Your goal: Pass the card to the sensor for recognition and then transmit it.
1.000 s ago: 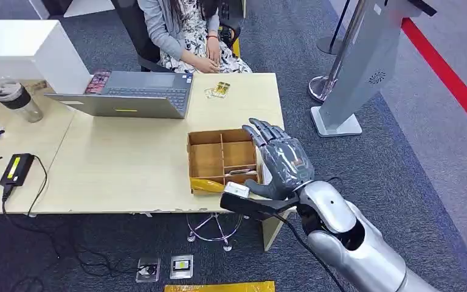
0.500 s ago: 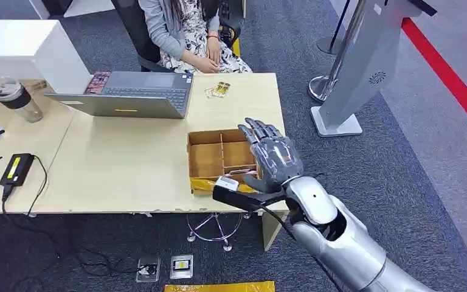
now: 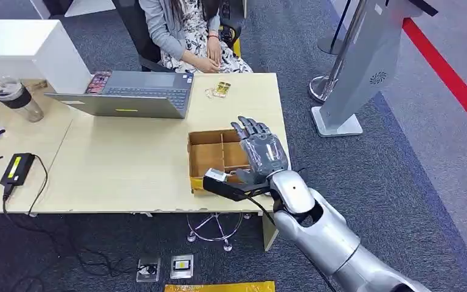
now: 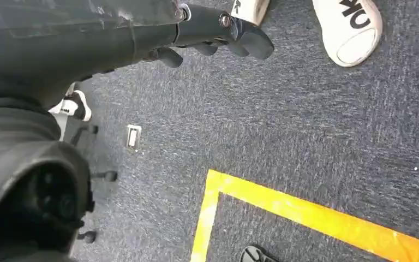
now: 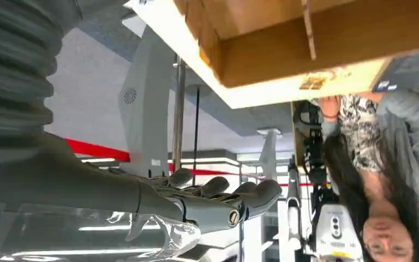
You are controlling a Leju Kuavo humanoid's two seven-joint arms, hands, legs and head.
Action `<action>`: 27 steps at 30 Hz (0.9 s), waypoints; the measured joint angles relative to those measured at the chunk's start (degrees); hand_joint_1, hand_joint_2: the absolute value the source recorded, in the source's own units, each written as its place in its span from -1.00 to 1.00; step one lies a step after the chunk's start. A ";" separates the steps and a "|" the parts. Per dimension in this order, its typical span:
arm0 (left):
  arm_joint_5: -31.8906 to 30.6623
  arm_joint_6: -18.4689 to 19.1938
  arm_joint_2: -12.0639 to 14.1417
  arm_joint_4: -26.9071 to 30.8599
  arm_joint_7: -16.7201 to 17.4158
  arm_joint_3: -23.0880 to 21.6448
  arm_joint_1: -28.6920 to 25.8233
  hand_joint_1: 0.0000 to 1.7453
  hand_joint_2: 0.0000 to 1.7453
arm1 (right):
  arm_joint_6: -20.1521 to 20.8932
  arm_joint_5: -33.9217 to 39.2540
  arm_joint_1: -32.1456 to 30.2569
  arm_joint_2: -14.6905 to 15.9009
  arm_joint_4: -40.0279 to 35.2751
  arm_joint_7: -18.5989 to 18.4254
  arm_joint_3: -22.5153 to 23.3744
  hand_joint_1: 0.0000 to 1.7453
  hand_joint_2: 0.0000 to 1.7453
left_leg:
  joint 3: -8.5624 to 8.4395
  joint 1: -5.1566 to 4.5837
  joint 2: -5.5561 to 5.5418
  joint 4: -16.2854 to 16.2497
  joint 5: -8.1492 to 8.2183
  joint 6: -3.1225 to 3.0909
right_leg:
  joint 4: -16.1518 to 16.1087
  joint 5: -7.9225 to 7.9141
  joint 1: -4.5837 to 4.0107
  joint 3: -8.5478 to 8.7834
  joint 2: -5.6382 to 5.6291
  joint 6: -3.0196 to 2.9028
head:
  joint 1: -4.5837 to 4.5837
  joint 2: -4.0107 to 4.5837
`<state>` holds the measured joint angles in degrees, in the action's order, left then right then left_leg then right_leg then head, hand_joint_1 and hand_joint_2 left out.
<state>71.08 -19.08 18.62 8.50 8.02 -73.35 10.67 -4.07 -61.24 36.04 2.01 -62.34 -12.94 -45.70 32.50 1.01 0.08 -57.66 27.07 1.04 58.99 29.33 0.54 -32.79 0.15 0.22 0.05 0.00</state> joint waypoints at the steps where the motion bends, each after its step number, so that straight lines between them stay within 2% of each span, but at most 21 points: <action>1: 0.00 0.02 0.00 0.00 0.00 -0.02 -0.01 -1.00 -1.00 | 0.00 -0.09 0.07 -0.33 0.70 0.09 -0.15 -1.00 1.00 | 0.00 0.00 0.00 0.00 0.00 0.00 | 0.00 0.00 0.00 0.00 0.00 0.00 | 0.02 0.00; 8: -0.02 0.55 0.02 0.00 0.00 -0.02 0.01 -1.00 -1.00 | -0.85 -0.17 1.42 -2.78 6.53 -0.09 -0.55 -1.00 1.00 | -0.01 0.00 0.01 0.00 0.00 0.00 | 0.00 0.00 0.01 0.00 -0.01 0.00 | 0.00 0.00; 27: -0.26 0.74 0.05 0.00 -0.09 -0.28 0.00 -1.00 -1.00 | -4.07 0.66 2.01 -6.08 18.16 0.81 -0.53 -1.00 1.00 | -0.01 0.00 0.01 0.00 0.00 0.00 | 0.00 0.00 0.00 -0.01 -0.02 0.00 | 0.02 0.00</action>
<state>70.82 -18.34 18.67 8.50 7.93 -73.64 10.67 -8.13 -60.59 38.05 -4.06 -44.18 -12.13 -46.23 32.49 1.00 0.09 -57.66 27.07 1.04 58.99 29.33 0.54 -32.79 0.13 0.22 0.07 0.00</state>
